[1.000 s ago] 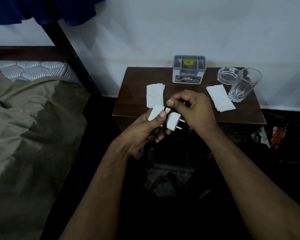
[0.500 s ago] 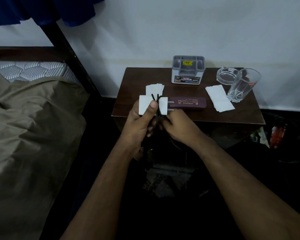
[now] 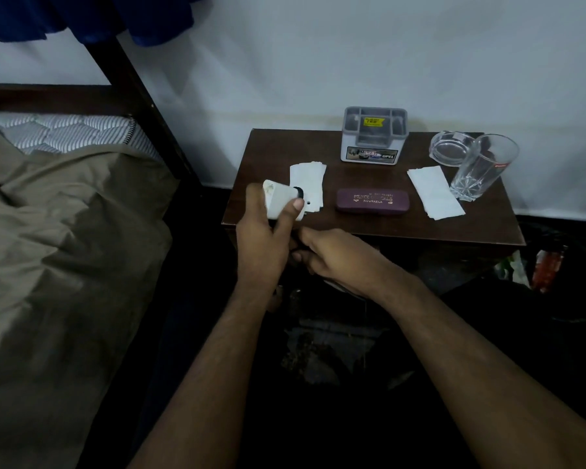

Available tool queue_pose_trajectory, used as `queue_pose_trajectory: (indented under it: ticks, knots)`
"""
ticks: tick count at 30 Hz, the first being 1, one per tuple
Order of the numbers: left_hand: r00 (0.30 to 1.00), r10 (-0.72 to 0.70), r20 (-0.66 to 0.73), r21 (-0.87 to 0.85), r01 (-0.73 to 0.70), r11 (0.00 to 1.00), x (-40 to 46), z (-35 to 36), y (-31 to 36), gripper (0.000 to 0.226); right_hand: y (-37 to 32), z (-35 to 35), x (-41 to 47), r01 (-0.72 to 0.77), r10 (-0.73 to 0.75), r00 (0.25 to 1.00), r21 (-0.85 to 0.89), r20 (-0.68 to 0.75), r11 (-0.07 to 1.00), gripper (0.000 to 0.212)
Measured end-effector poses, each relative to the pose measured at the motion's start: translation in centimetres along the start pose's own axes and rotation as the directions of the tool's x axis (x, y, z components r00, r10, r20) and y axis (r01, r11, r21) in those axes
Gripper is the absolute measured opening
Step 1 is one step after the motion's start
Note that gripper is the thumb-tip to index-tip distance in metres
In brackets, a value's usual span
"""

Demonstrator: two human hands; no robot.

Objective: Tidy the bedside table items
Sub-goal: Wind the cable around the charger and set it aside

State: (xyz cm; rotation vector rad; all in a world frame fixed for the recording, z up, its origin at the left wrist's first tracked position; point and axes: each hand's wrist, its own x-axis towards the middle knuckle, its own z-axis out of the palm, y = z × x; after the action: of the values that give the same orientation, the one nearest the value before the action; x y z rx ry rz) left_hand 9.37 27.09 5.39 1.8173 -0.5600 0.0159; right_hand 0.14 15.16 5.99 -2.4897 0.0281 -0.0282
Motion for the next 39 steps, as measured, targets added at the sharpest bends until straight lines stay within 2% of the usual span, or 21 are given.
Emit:
queue_pose_trajectory:
  ticks: [3, 6, 8, 11, 16, 18, 20, 23, 25, 28, 31, 35, 39]
  knots:
    - [1.000, -0.001, 0.031, 0.027, 0.001, 1.000, 0.1, 0.0, 0.0, 0.033, 0.0, -0.3, -0.1, -0.014, 0.014, 1.000, -0.019, 0.011, 1.000, 0.006]
    - [0.998, 0.047, 0.047, 0.095, -0.051, 0.994, 0.1, 0.0, 0.2, 0.034, 0.2, -1.0, -0.2, -0.058, 0.059, 0.998, -0.063, 0.017, 0.996, 0.013]
    - [0.994, 0.077, 0.074, 0.187, -0.090, 0.978, 0.1, -0.1, 0.4, 0.032, 0.3, -1.3, -0.2, -0.089, 0.092, 0.995, -0.092, 0.032, 0.992, 0.010]
    - [0.990, 0.117, 0.078, 0.431, -0.139, 0.892, 0.1, -0.4, 0.5, 0.029, 0.6, -1.7, -0.3, -0.142, 0.144, 0.989, -0.050, 0.037, 0.989, 0.010]
    - [0.978, 0.183, 0.101, 0.681, -0.202, 0.704, 0.3, -0.4, 0.6, 0.035, 1.3, -2.1, -0.4, -0.210, 0.209, 0.978, 0.034, 0.012, 0.977, 0.010]
    - [0.974, 0.174, 0.145, 0.738, -0.224, 0.637, 0.2, -0.1, 0.6, 0.037, 1.7, -2.1, -0.4, -0.213, 0.213, 0.977, -0.004, -0.016, 0.977, 0.011]
    - [0.963, 0.149, 0.225, 0.740, -0.268, 0.617, 0.3, 0.1, 0.4, 0.036, 2.1, -2.4, -0.6, -0.215, 0.214, 0.976, -0.071, -0.032, 0.974, 0.013]
    - [0.918, 0.102, 0.383, 0.678, -0.354, 0.644, 0.4, -0.1, -0.2, 0.034, 3.0, -3.0, -1.1, -0.221, 0.213, 0.975, -0.165, -0.065, 0.961, 0.015]
    - [0.871, 0.083, 0.484, 0.582, -0.391, 0.713, 0.5, -0.4, -0.5, 0.036, 3.4, -3.4, -1.4, -0.222, 0.213, 0.975, -0.203, -0.066, 0.954, 0.015]
    - [0.822, 0.030, 0.568, 0.420, -0.321, 0.849, 0.7, -1.3, -0.6, 0.041, 3.9, -3.7, -1.6, -0.226, 0.208, 0.973, -0.234, -0.099, 0.945, 0.013]
    - [0.768, -0.053, 0.638, 0.324, -0.205, 0.924, 0.9, -1.7, -0.8, 0.046, 3.9, -3.9, -1.8, -0.201, 0.162, 0.974, -0.281, -0.156, 0.938, 0.010]
    - [0.774, -0.037, 0.632, 0.232, -0.144, 0.962, 0.3, -1.2, -1.1, 0.060, 3.8, -4.1, -2.1, -0.159, 0.098, 0.970, -0.275, -0.224, 0.948, 0.010]
    - [0.799, -0.064, 0.598, 0.263, -0.120, 0.957, -0.2, -0.4, -1.3, 0.062, 3.1, -3.7, -2.0, -0.112, 0.055, 0.972, -0.244, -0.229, 0.963, 0.010]
